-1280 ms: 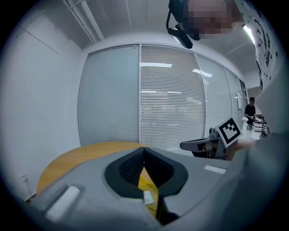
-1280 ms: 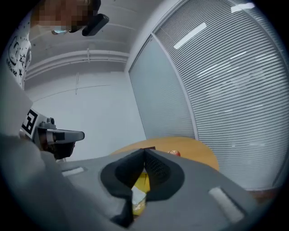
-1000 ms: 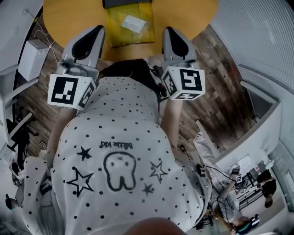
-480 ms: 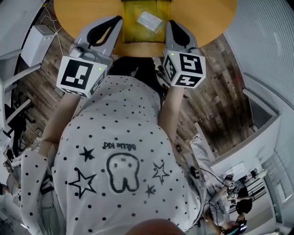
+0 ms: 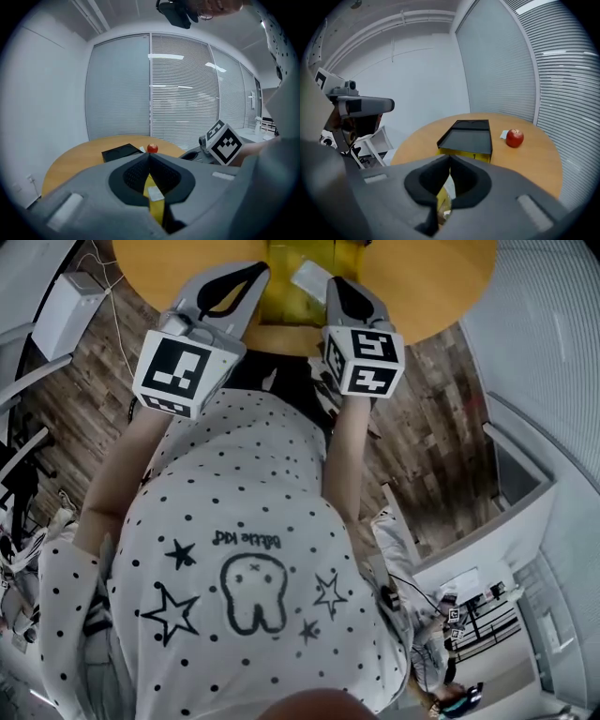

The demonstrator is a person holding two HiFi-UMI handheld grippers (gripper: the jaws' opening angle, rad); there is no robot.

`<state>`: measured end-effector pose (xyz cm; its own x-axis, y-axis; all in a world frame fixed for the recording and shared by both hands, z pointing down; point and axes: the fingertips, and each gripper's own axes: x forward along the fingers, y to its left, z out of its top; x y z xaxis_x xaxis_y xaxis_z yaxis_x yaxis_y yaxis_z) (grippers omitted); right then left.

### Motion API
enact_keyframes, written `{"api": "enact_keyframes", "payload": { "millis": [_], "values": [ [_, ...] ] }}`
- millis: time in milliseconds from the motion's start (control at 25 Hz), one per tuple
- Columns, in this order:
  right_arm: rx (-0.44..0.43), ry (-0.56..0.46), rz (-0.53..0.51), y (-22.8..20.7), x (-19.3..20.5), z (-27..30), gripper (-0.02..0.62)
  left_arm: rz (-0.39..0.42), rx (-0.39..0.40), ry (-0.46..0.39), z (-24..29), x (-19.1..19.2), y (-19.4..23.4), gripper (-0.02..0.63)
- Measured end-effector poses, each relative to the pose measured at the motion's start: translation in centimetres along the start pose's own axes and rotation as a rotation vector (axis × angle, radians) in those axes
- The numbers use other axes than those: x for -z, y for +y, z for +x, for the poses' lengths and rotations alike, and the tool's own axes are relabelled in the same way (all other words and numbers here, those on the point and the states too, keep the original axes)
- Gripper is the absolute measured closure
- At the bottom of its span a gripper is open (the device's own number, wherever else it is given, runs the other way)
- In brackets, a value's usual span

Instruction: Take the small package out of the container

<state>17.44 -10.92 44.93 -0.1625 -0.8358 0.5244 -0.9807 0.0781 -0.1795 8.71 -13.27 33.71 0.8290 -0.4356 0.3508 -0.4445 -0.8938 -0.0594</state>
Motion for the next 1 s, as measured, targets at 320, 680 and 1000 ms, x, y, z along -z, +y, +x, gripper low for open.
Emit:
{"api": "enact_keyframes", "payload": {
  "millis": [320,680,1000],
  "values": [
    [-0.023,0.118,-0.05,1.3,1.4,3.4,0.548,-0.062,-0.028,0.008,0.1,0.8,3.2,0.603],
    [-0.032,0.279,-0.142,1.8,4.0,9.4,0.52,-0.109,-0.057,0.027,0.0,3.1,7.4,0.603],
    [-0.059,0.442,-0.22,2.7,7.2,12.5,0.492,-0.118,-0.085,0.02,-0.4,3.6,8.6,0.603]
  ]
}}
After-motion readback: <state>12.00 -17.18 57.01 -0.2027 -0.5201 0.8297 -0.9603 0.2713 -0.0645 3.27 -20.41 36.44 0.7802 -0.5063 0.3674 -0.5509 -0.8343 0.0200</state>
